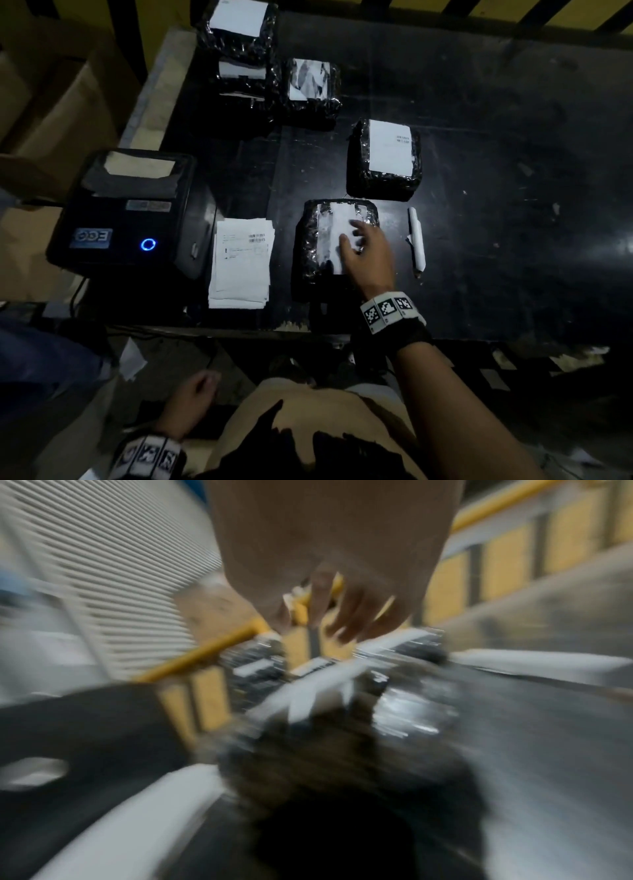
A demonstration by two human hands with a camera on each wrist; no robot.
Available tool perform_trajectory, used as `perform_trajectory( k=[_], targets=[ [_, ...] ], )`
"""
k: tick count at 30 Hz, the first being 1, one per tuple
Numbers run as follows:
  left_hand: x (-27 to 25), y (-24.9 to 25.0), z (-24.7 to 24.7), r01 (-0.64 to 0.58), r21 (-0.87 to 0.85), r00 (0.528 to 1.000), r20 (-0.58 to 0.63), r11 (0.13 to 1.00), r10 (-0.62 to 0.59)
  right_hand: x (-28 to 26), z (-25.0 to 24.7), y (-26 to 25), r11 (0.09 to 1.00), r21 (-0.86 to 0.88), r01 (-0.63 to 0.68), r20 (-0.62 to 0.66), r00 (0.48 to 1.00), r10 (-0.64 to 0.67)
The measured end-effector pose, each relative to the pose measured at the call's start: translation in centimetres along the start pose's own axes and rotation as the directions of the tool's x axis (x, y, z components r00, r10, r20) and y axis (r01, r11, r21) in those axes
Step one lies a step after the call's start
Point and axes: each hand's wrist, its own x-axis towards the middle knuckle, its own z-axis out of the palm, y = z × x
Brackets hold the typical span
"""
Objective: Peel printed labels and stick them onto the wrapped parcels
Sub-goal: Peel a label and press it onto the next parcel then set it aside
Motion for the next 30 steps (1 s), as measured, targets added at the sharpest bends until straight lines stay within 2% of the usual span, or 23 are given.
perform_trajectory(
  k=[2,5,8,10,13,16,19,26,30],
  targets=[
    [0.1,4.2,-1.6,-0.145,-0.002,0.987,-0.067,0.989,0.145,-0.3,1.5,-2.1,0.994,0.081,0.071,0.093,0.993,-0.079],
    [1.0,9.6,-3.2,-0.345,0.024,0.927,-0.151,0.938,0.345,-1.2,4.4,-4.7,0.987,0.142,0.076,0.294,0.949,-0.116],
    [2.7,13.3,-3.9,-0.446,0.076,0.870,-0.198,0.892,0.452,-2.0,8.1,-5.6,0.997,0.030,0.072,0.490,0.868,-0.077],
    [4.1,14.3,-3.9,-0.467,0.181,0.853,-0.164,0.865,0.495,-2.6,10.2,-5.6,0.994,-0.085,0.062,0.547,0.837,-0.006],
    [5.7,14.8,-3.3,-0.335,0.410,0.915,-0.075,0.848,0.398,-3.2,12.8,-5.0,0.981,-0.193,0.029,0.550,0.831,0.084],
    [6.4,14.6,-2.8,-0.241,0.486,0.960,-0.005,0.840,0.278,-3.0,14.1,-4.2,0.970,-0.241,-0.009,0.507,0.852,0.134],
    [6.8,14.2,-3.0,-0.255,0.478,0.957,0.001,0.841,0.290,-3.0,13.7,-4.8,0.976,-0.190,-0.105,0.442,0.878,0.181],
    [6.8,14.1,-3.6,-0.281,0.409,0.951,-0.005,0.868,0.310,-2.4,13.1,-5.1,0.955,-0.056,-0.292,0.338,0.894,0.293],
    [7.0,13.8,-3.6,-0.267,0.392,0.955,-0.017,0.880,0.297,-2.6,12.3,-5.3,0.963,-0.026,-0.268,0.306,0.915,0.263]
  ],
)
